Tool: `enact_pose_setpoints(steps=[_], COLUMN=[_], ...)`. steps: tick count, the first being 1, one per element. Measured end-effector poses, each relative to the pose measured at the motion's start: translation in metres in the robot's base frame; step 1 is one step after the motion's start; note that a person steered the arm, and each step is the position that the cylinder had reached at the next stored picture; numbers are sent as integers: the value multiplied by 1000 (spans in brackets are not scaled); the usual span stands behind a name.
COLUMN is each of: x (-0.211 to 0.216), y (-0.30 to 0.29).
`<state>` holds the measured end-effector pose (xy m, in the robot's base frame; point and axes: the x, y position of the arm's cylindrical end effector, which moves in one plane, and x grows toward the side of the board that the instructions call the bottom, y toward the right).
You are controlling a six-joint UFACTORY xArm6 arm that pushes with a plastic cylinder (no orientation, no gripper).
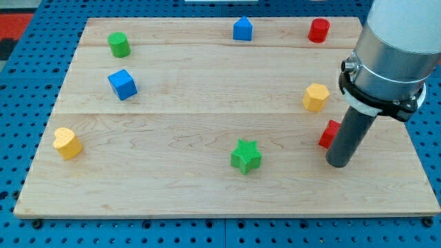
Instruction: Move the red star a bit left
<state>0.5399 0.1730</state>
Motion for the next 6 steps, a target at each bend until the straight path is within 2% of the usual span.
enact_pose_setpoints(steps=[1, 2, 4, 6], x=[9, -5, -10, -52], y=[68, 97, 57, 4])
